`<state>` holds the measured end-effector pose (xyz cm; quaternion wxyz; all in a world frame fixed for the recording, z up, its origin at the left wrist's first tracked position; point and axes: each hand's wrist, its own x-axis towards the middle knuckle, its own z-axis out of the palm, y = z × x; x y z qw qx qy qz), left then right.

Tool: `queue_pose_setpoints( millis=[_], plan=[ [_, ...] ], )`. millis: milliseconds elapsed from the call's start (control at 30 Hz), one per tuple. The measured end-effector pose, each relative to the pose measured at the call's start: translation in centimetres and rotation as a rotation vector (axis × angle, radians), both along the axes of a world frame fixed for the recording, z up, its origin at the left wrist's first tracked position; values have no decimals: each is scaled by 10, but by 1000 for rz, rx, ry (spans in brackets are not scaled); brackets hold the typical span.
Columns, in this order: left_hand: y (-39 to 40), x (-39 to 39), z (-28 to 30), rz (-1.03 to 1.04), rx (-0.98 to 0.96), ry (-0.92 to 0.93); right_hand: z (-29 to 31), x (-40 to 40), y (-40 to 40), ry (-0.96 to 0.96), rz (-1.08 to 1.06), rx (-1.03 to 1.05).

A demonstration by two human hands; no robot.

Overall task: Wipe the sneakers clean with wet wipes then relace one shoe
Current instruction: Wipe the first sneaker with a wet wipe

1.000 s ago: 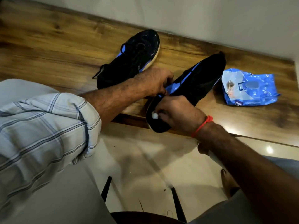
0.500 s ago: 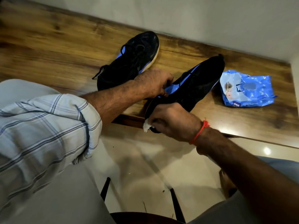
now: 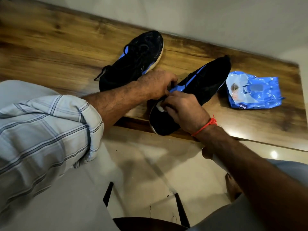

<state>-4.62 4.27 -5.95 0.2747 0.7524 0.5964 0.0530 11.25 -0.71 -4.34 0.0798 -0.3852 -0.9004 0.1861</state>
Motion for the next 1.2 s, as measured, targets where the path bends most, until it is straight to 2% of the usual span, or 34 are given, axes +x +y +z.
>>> queue_pose_setpoints(
  millis=[167,300,367,500,600,700,800,933,1000,1133,1200],
  plan=[
    [0,0,-1,12,4,-6,-3,-8,-11,-1,213,-153],
    [0,0,-2,9,6,-7,3,-6,-7,-23,273,-203],
    [1,0,-3,6,15,-3,-2,-5,-4,-32,209,-134],
    [1,0,-4,1,36,13,-7,-2,-1,-102,-91,82],
    [0,1,-4,-3,43,19,-9,-6,-3,-146,-151,129],
    [0,0,-4,7,25,-3,-8,-9,-2,-121,-112,42],
    [0,1,-4,8,13,1,-5,-10,-6,17,-38,-51],
    [-2,2,0,34,-50,-47,-2,-13,-19,41,189,-196],
    [-3,2,2,34,-61,-61,6,-8,-16,0,252,-265],
    [-4,2,3,38,-65,-56,29,14,-5,-224,373,-398],
    [-3,2,4,39,-73,-53,38,28,5,-252,308,-419]
  ],
)
